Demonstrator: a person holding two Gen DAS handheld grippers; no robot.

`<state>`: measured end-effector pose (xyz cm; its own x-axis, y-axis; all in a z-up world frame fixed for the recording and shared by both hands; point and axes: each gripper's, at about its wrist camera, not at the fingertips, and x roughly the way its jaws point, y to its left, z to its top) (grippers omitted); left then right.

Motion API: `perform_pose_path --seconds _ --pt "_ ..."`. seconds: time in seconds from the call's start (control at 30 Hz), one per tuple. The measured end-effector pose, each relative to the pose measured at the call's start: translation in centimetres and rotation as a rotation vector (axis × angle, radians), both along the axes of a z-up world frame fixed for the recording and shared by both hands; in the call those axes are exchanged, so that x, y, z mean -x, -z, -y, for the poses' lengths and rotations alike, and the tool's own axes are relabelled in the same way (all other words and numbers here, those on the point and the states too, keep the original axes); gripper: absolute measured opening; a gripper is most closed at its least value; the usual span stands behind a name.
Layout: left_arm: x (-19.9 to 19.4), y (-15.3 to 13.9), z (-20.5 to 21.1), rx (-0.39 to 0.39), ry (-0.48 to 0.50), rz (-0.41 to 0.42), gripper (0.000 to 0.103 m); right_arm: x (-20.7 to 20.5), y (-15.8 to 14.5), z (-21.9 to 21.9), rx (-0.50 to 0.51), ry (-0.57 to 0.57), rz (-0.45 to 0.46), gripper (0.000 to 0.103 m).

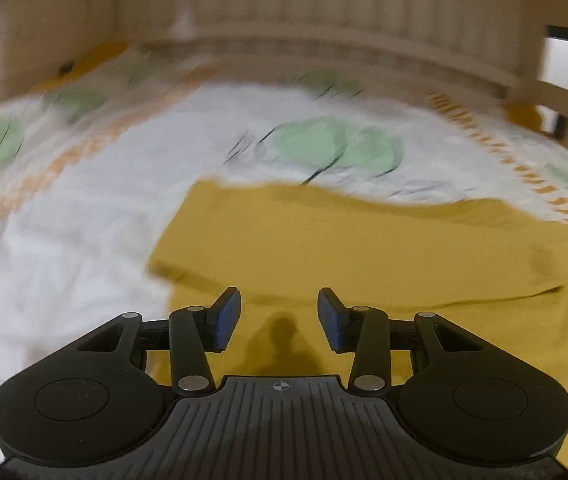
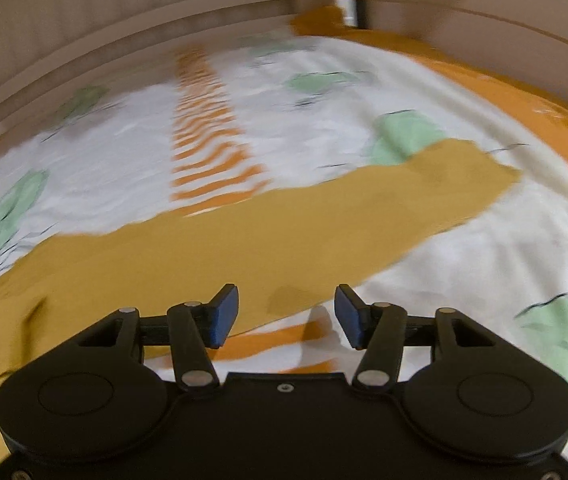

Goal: Fold small clothes

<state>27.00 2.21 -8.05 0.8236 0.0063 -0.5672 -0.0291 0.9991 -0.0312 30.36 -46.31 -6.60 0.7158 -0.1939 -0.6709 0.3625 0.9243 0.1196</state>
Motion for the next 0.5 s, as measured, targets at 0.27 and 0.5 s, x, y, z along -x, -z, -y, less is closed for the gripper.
perform_pose_path --seconds 0.27,0.5 --pt "-4.1 -0.9 5.6 0.058 0.115 0.024 0.041 -1.1 -0.7 6.0 0.034 0.123 0.002 0.067" --pt "-7.0 2.2 9.5 -0.005 0.184 -0.05 0.041 -2.5 0.3 10.0 0.06 0.209 -0.03 0.071"
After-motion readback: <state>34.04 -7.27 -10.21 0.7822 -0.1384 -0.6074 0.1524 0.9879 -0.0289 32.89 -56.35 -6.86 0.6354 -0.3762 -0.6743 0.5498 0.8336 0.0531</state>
